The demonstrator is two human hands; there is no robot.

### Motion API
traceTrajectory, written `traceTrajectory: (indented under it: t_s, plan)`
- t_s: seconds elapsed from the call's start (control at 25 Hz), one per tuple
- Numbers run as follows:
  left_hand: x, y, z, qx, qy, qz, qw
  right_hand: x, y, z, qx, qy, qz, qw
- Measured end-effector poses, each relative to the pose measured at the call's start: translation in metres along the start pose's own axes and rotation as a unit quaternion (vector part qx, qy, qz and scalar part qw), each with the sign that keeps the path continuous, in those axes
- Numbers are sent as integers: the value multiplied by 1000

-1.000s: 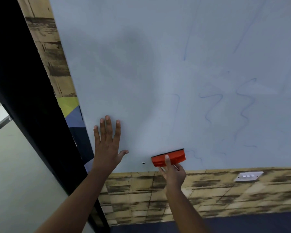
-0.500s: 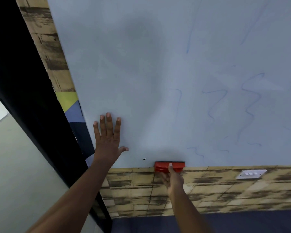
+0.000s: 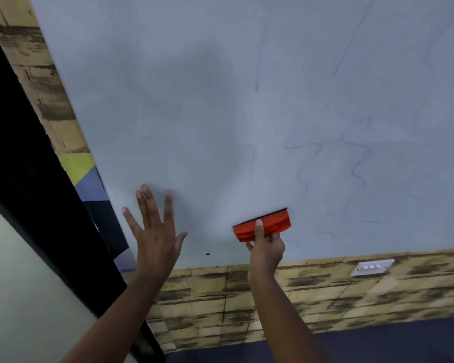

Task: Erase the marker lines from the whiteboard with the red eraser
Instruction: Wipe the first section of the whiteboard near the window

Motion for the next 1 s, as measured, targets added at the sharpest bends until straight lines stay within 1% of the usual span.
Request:
traceTrajectory:
  t_s: [0.16, 0.28, 0.44, 0.52, 0.64, 0.68, 0.72, 0.8, 0.84, 0.92, 1.0]
  plan:
    - [-16, -17, 35, -30, 45, 2, 999, -19, -20, 16, -11, 24, 29, 999]
    - [-40, -15, 41, -7, 44, -1, 999, -38, -39, 33, -46, 83, 21, 995]
    - [-47, 0, 40, 30, 45, -15, 998, -63, -70, 48, -106, 183, 31, 977]
    - [-49, 4, 40, 37, 43, -29, 998, -74, -90, 56, -122, 213, 22, 969]
    - [-53, 7, 38, 39, 41, -44, 997, -80, -103, 60, -110, 238, 8, 965]
    - [-53, 8, 38, 38, 42, -43, 997, -79, -101, 57, -98, 224, 23, 969]
    - [-53, 8, 37, 35, 44, -42, 998, -79, -95, 50, -85, 185, 50, 978]
    - [-52, 8, 37, 33, 43, -45, 998, -75, -78, 21, -45, 57, 108, 992]
    - [-52, 8, 38, 34, 40, -48, 997, -72, -69, 0, -16, -7, 126, 992]
    - [-52, 8, 38, 36, 34, -52, 997, -59, -51, -41, 29, -113, 130, 985]
    - [-52, 8, 38, 39, 34, -56, 997, -38, -31, -68, 69, -207, 101, 971]
Point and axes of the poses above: each hand's wrist, its own x-axis away from the middle knuckle, its own y-axis out of the palm, z = x × y, the point moved 1 cm from there along -x, towards the middle knuckle, and after that the axes turned 1 degree about y, right-handed, at the moved point
